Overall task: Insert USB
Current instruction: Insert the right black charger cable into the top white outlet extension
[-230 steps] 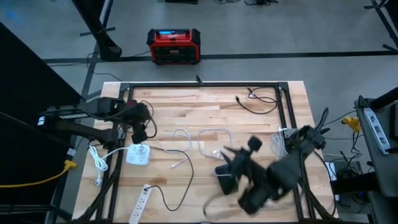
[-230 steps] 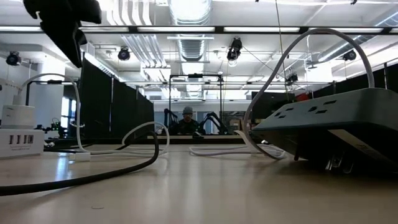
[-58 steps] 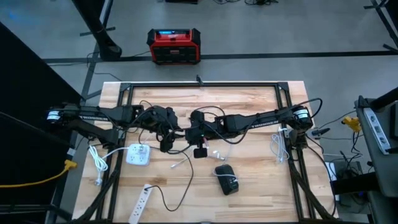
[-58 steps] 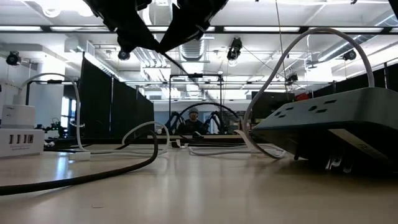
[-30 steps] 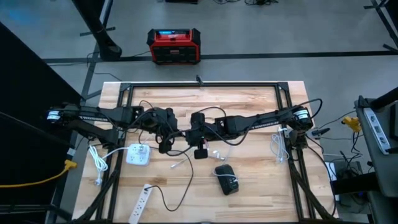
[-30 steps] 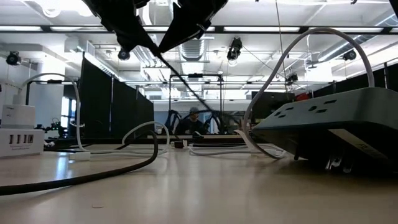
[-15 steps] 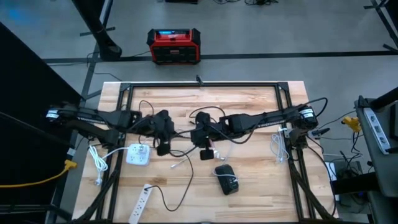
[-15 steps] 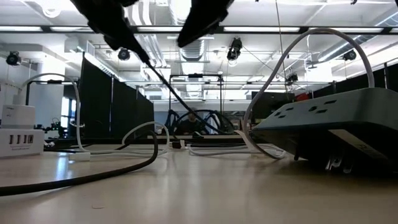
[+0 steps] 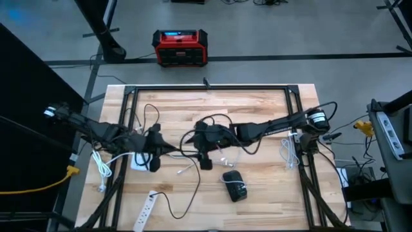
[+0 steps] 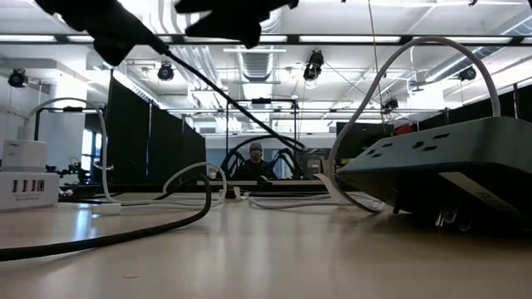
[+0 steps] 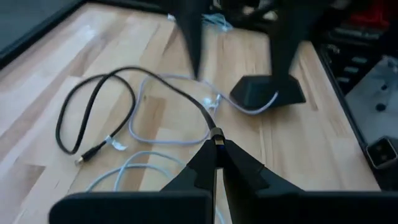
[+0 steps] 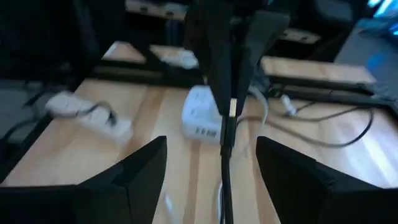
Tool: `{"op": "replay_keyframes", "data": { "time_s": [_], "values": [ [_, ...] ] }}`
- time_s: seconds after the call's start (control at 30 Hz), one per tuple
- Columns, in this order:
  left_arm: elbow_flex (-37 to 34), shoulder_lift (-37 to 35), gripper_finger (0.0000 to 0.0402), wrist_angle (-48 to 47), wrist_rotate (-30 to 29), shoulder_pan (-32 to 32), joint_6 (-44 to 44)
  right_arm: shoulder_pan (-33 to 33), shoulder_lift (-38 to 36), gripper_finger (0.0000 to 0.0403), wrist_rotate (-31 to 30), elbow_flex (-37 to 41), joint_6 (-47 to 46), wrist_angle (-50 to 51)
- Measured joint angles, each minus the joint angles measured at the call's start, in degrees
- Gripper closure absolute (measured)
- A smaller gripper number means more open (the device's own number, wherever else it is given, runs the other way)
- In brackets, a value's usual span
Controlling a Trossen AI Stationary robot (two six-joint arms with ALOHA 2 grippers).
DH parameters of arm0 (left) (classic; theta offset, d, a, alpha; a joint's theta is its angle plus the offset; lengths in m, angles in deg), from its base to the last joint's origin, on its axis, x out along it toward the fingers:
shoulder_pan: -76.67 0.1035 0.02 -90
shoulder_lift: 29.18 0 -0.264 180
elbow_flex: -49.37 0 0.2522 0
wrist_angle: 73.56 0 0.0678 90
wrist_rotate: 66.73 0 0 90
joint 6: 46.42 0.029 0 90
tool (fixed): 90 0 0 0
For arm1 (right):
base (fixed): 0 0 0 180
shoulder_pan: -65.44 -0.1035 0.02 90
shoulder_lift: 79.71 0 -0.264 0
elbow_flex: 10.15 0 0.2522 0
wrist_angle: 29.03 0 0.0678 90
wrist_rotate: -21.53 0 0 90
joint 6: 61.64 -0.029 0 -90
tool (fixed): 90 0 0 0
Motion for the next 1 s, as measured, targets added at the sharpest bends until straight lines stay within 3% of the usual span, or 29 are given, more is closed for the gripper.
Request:
{"op": "replay_keyframes", "data": {
  "time_s": [0.17,0.37,0.57,0.83,1.0],
  "values": [
    [-1.9,-2.0,0.0400,4.2,-5.1,-4.3,0.1,-2.8,4.3,0.0191,-8.4,0.2,-0.8,-8.8],
    [-1.9,-2.3,0.0400,5.1,-8.9,-8.4,0.0,-4.4,7.6,0.0210,-13.7,0.3,-1.4,-16.0],
    [-1.9,-2.3,0.0400,5.5,-18.1,-14.7,-2.4,-4.3,9.2,0.0224,-14.3,1.4,-2.1,-23.7],
    [-1.9,-3.7,0.0400,5.2,-32.5,-25.3,-4.3,-4.0,14.0,0.0248,-11.8,9.6,-2.2,-56.1],
    [-1.9,-3.6,0.0400,5.3,-34.8,-26.4,-4.3,-3.9,18.3,0.0261,-11.1,7.9,-4.4,-60.8]
  ]
}}
